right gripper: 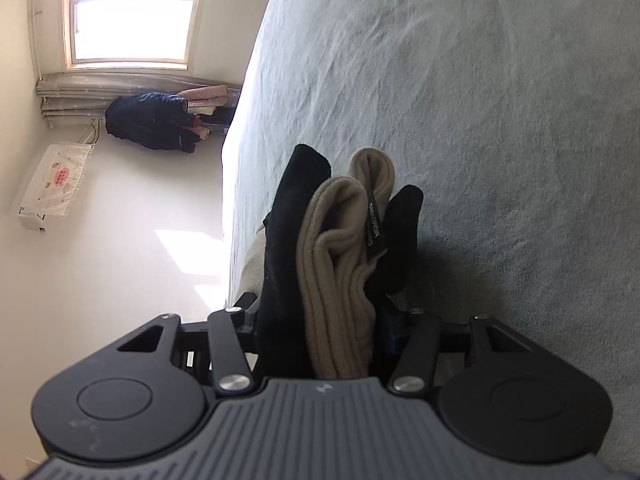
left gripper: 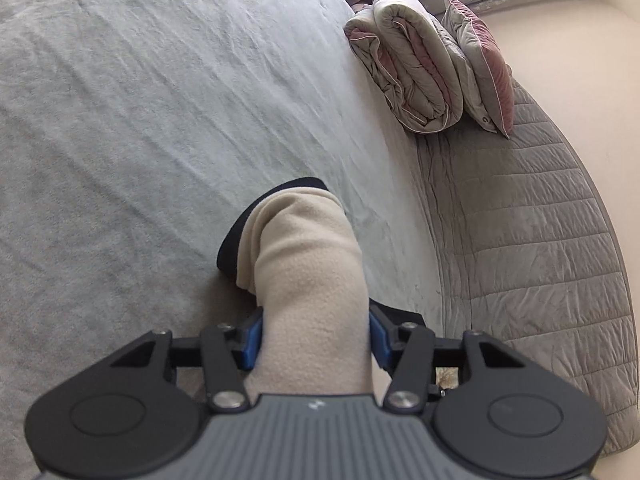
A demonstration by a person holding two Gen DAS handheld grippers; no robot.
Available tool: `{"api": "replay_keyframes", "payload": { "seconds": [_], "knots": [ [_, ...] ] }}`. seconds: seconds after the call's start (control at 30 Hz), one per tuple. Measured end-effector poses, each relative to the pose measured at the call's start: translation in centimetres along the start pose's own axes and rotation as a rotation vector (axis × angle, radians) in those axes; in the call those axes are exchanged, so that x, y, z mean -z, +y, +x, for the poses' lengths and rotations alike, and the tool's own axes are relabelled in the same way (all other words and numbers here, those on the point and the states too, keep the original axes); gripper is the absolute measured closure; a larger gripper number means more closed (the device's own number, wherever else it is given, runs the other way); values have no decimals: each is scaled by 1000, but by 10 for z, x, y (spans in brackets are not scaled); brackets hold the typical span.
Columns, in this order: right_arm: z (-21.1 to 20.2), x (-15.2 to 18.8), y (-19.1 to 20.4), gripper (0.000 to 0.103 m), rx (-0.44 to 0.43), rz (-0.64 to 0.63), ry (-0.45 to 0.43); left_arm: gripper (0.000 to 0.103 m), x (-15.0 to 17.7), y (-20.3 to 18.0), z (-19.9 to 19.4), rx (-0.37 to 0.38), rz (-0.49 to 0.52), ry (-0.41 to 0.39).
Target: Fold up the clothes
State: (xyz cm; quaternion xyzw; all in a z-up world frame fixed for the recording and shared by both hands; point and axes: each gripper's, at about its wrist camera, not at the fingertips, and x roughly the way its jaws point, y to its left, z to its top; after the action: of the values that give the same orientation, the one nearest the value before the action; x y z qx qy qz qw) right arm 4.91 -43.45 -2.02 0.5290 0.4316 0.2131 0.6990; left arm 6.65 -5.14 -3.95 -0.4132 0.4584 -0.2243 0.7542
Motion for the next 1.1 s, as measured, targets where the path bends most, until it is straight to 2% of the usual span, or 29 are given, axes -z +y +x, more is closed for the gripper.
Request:
{"api": "replay_keyframes", "payload": {
  "seconds": [0.17,0.37,0.73,0.83,1.0,1.1],
  "knots": [
    [-6,-31,7,48,10,-36,-47,51,-19,-23,37,0,8,8],
    [-4,-70,10,48,53,-112,-132,51,-45,-52,101,-15,61,2],
    [3,-131,6,48,86,-253,-353,51,-93,-99,219,85,110,-20],
    [-6,-147,-6,48,75,-263,-406,51,-101,-111,245,116,128,-42],
    [-8,-173,-30,48,52,-278,-463,51,-104,-105,278,165,107,-85],
    [1,-181,-49,48,74,-288,-496,51,-96,-86,295,153,107,-118]
  ]
}}
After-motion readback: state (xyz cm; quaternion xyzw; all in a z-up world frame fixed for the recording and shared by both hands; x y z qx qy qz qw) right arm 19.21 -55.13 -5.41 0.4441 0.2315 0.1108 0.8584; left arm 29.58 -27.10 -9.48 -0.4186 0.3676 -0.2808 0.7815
